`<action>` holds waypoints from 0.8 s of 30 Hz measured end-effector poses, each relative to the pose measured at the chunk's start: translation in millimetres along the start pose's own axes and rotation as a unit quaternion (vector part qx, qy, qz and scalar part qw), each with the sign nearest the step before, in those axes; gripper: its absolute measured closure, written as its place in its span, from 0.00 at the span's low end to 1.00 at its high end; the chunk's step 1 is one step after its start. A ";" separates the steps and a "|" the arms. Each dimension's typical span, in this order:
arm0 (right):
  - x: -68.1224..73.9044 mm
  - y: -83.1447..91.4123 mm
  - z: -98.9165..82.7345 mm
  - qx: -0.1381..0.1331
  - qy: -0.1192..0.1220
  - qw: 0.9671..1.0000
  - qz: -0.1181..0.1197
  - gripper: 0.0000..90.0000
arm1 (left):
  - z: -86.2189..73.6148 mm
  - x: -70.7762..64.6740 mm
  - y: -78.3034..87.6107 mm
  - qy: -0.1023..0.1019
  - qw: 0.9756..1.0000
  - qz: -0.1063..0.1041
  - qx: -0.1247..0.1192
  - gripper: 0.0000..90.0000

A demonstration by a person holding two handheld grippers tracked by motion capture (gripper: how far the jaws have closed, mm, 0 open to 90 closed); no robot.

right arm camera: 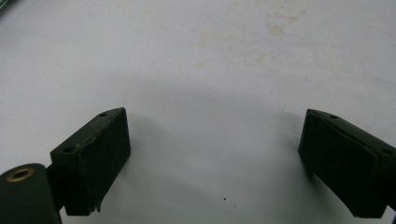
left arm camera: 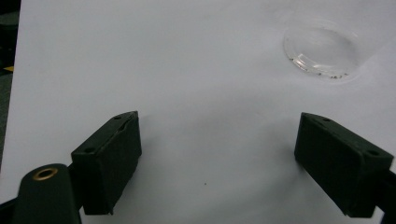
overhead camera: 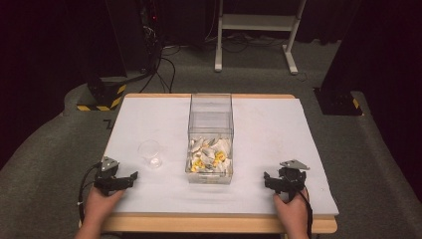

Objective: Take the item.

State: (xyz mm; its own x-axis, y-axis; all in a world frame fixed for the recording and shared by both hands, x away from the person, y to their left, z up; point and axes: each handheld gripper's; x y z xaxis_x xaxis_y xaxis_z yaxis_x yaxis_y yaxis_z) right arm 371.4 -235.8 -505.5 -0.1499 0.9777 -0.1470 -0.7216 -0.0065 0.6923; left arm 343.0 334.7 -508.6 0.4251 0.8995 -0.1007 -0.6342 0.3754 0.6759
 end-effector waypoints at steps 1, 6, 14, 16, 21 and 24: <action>0.0 0.0 0.0 0.000 0.000 1.000 0.000 0.10 | 0.0 0.0 0.0 0.000 1.000 0.000 0.000 0.17; 0.5 0.0 -0.1 -0.001 0.000 1.000 -0.002 0.10 | 0.0 -0.1 0.0 0.001 1.000 0.000 0.000 0.17; -0.8 -0.5 0.1 0.000 -0.001 1.000 0.004 0.10 | 0.2 0.2 -0.2 0.003 1.000 -0.002 0.001 0.17; -0.7 -0.5 0.2 0.000 0.000 1.000 0.003 0.10 | 0.3 0.3 -0.1 0.003 1.000 -0.003 0.001 0.17; -0.4 -0.2 0.4 0.001 0.002 1.000 0.002 0.10 | 0.4 -0.2 -0.4 0.006 1.000 -0.002 -0.001 0.17; -0.3 -0.1 0.6 0.001 0.001 1.000 0.001 0.10 | 0.6 -0.3 -0.4 0.004 1.000 -0.002 0.001 0.17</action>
Point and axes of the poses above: each handheld gripper's, and its own axes: y roughly backward along the jaws, z roughly out of its top, x roughly to its left, and after that the axes turned 10 degrees about -z, right-handed
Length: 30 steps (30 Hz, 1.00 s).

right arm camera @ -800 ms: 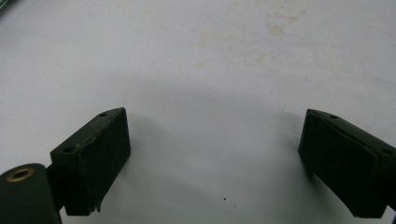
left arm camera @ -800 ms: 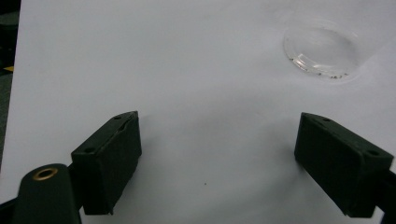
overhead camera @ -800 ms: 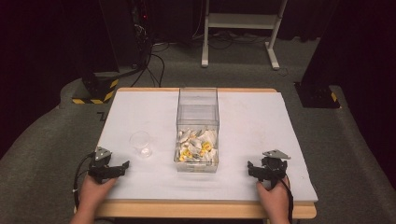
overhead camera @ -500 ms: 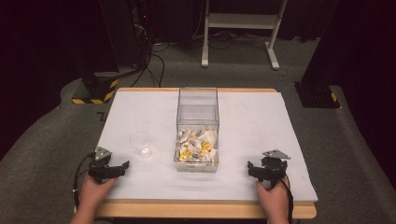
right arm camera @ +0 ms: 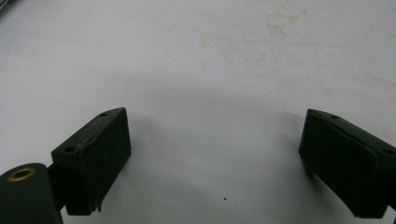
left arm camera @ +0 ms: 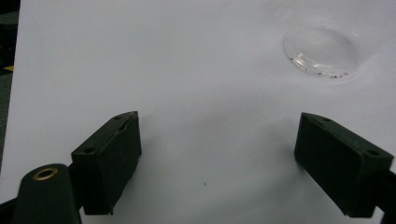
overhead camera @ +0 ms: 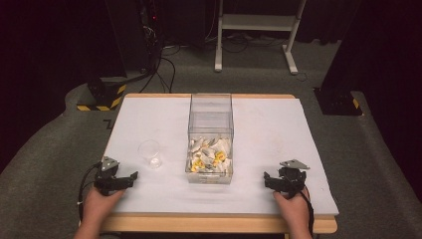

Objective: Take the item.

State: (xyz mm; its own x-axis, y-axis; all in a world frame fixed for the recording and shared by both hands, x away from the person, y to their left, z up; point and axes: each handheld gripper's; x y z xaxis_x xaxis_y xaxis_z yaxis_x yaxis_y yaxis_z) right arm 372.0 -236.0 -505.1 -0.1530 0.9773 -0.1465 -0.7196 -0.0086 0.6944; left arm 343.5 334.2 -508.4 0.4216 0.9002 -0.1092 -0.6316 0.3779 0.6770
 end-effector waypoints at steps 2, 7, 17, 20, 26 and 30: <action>0.1 0.1 0.0 0.000 0.001 1.000 -0.001 0.10 | 0.0 -0.2 0.1 0.000 1.000 0.000 0.001 0.17; -0.3 -0.1 -0.2 -0.001 0.000 1.000 0.000 0.10 | 0.0 0.7 -0.1 0.001 1.000 -0.003 -0.001 0.16; 0.1 0.0 -0.4 -0.001 0.001 1.000 -0.002 0.10 | -0.7 -0.6 4.7 -0.006 1.000 -0.012 -0.009 0.17; 0.2 0.0 -0.4 -0.002 0.001 1.000 -0.002 0.10 | -1.6 -6.3 5.3 -0.021 1.000 -0.020 -0.007 0.17; 0.3 0.1 -0.4 -0.001 0.000 1.000 -0.002 0.10 | -0.2 -10.3 8.7 -0.025 0.999 -0.026 -0.016 0.17; 0.1 0.0 -0.4 -0.001 0.001 1.000 -0.002 0.10 | 0.4 -12.2 9.3 -0.026 0.999 -0.032 -0.020 0.17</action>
Point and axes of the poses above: each handheld gripper's, and its own axes: y roughly backward along the jaws, z roughly out of its top, x roughly to its left, and after that the axes turned 10 degrees about -z, right-handed
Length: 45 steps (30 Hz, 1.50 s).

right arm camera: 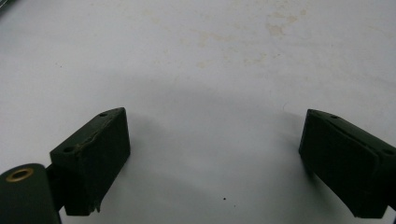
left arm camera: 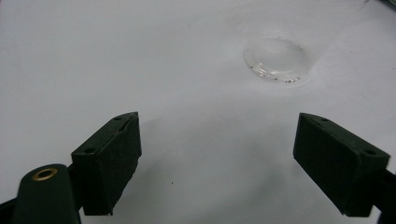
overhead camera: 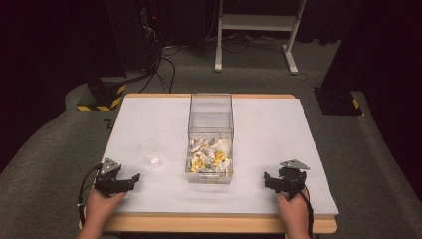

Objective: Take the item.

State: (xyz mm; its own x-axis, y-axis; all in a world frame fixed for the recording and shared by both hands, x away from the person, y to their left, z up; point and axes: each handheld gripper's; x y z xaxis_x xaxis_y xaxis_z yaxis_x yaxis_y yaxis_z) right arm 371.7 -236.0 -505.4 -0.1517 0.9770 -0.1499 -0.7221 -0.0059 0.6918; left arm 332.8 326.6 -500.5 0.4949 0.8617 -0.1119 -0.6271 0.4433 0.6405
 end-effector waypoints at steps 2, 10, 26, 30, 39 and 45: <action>0.1 0.1 0.0 0.000 -0.001 1.000 0.000 0.10 | 0.4 -2.0 1.1 0.002 1.000 -0.007 -0.008 0.18; -0.1 0.0 0.0 0.000 0.000 1.000 0.001 0.10 | 3.3 -10.1 3.3 0.000 0.999 -0.031 -0.028 0.19; -0.1 -0.1 0.0 0.000 -0.001 1.000 0.001 0.10 | 12.2 -30.3 7.2 -0.029 0.995 -0.069 -0.062 0.20; -0.2 -0.1 0.0 0.000 -0.001 1.000 0.001 0.10 | 15.8 -33.0 9.7 -0.023 0.994 -0.081 -0.070 0.20; -0.2 -0.1 0.0 0.000 -0.001 1.000 0.001 0.10 | 22.2 -40.2 12.9 -0.024 0.991 -0.099 -0.085 0.20; -0.2 -0.1 0.0 0.000 -0.001 1.000 0.001 0.10 | 25.1 -44.0 13.3 -0.023 0.991 -0.102 -0.089 0.20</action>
Point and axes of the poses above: each handheld gripper's, and its own axes: y roughly backward along the jaws, z roughly out of its top, x roughly to its left, and after that the axes turned 10 degrees about -z, right-handed
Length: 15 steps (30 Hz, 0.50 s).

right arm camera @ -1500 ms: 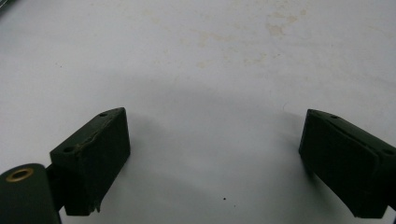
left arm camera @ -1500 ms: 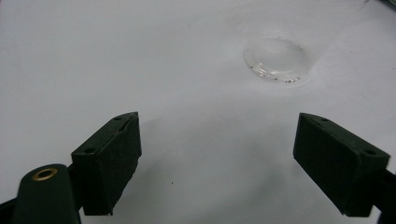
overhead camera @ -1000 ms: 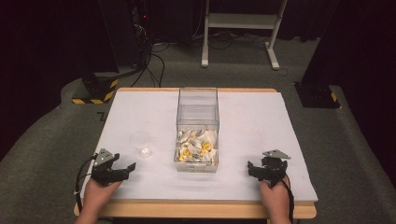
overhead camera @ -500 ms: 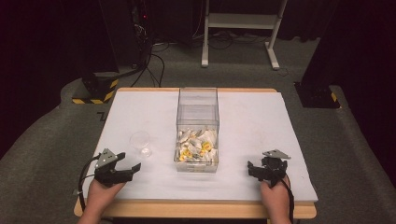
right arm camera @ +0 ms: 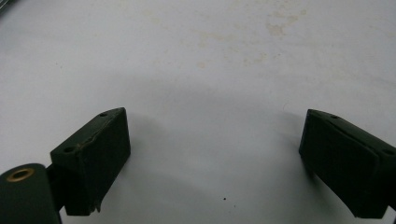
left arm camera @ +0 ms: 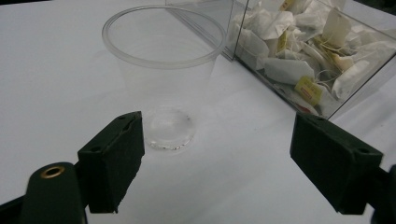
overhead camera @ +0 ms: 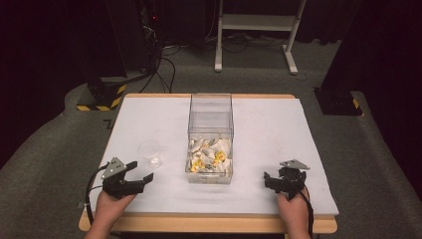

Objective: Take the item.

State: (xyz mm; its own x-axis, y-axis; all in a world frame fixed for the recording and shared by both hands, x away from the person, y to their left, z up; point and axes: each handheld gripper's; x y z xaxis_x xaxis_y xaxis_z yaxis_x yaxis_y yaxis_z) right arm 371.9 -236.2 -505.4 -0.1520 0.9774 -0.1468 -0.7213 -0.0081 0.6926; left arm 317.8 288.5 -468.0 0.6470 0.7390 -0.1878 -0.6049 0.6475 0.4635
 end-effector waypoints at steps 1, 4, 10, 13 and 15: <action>0.0 0.0 0.0 0.000 0.000 1.000 0.000 0.10 | 0.5 -0.8 -0.1 -0.002 1.000 0.000 -0.002 0.20; 0.0 -0.1 0.0 0.000 -0.001 1.000 0.000 0.10 | 1.7 -3.8 -0.3 0.002 1.000 0.000 -0.005 0.20; 0.0 0.0 -0.1 0.000 -0.001 1.000 0.000 0.10 | 5.6 -8.2 -1.4 0.004 1.000 0.007 -0.011 0.20; 0.2 0.2 -0.1 0.000 0.000 1.000 -0.001 0.10 | 7.4 -10.5 -3.9 0.007 1.000 0.008 -0.011 0.20; 0.1 0.2 -0.1 0.000 0.000 1.000 0.000 0.10 | 8.3 -12.1 -5.6 0.005 1.000 0.008 -0.009 0.20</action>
State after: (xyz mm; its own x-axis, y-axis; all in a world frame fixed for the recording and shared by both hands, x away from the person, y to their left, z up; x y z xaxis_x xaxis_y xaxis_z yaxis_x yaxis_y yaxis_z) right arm 371.7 -236.1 -505.4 -0.1514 0.9774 -0.1474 -0.7214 -0.0073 0.6925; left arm 317.2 274.3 -461.2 0.6327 0.7508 -0.1899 -0.6228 0.6390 0.4514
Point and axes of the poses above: each handheld gripper's, and its own axes: y roughly backward along the jaws, z roughly out of its top, x roughly to its left, and after that the axes turned 10 degrees about -z, right-handed
